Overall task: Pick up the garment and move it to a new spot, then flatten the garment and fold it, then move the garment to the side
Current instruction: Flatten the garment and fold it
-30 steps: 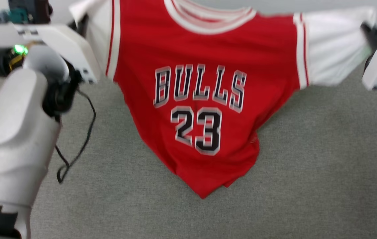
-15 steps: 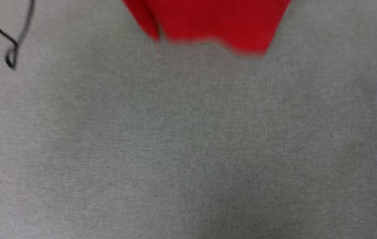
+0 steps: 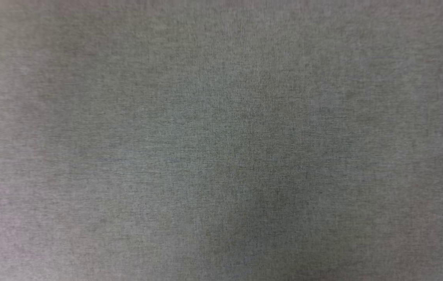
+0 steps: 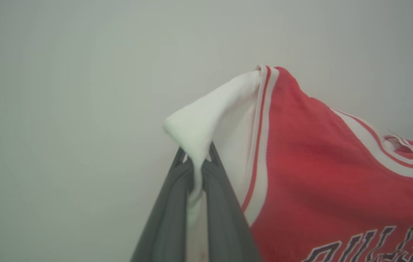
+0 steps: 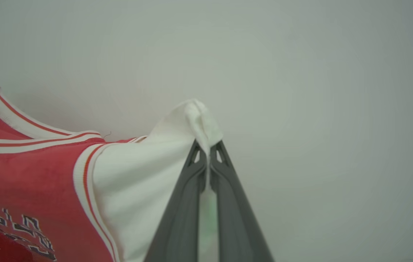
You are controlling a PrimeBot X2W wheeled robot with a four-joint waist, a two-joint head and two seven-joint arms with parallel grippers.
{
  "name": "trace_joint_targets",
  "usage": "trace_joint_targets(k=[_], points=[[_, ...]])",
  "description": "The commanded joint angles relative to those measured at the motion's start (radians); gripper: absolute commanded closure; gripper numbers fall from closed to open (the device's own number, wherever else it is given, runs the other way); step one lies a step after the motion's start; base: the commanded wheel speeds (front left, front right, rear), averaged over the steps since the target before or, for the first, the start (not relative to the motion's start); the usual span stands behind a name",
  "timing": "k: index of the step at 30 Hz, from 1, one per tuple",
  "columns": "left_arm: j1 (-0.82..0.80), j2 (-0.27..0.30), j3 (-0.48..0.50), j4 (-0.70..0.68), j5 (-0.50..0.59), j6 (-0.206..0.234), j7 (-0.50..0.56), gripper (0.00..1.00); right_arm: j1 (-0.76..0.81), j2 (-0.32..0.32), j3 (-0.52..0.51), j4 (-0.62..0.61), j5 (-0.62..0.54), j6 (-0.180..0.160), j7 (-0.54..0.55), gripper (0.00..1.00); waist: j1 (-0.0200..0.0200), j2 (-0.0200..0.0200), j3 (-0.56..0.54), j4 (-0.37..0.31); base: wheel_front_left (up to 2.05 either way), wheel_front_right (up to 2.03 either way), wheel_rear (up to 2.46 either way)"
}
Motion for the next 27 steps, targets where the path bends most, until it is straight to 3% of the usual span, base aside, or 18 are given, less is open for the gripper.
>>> trace_joint_targets(k=[1,9,15,23,27], points=[[0.018,-0.005,0.004,0.008,-0.007,-0.002,-0.011,1.0,0.011,0.001,0.007,0.007,0.009,-0.001,-0.007,1.0,-0.0002,0.0,0.029,-0.004,0.0,0.0,0.0],[0.094,-0.03,0.02,0.076,-0.053,-0.034,-0.052,1.0,0.097,0.008,0.072,0.047,0.078,-0.001,-0.021,1.0,-0.0002,0.0,0.057,-0.002,0.0,0.0,0.0],[0.258,-0.026,0.018,0.086,-0.087,-0.072,-0.077,1.0,0.274,-0.008,0.107,-0.006,0.166,-0.001,-0.04,1.0,-0.0002,0.0,-0.027,-0.003,0.0,0.0,0.0],[0.643,-0.011,0.06,-0.029,-0.149,-0.087,-0.097,1.0,0.676,-0.064,0.125,-0.176,0.304,-0.001,-0.011,1.0,-0.0002,0.0,-0.225,0.003,0.0,0.0,0.0],[0.868,-0.015,0.081,-0.119,-0.165,-0.058,-0.099,1.0,0.924,-0.062,0.07,-0.295,0.322,-0.001,0.024,1.0,-0.0002,0.0,-0.322,0.009,0.0,0.0,0.0]])
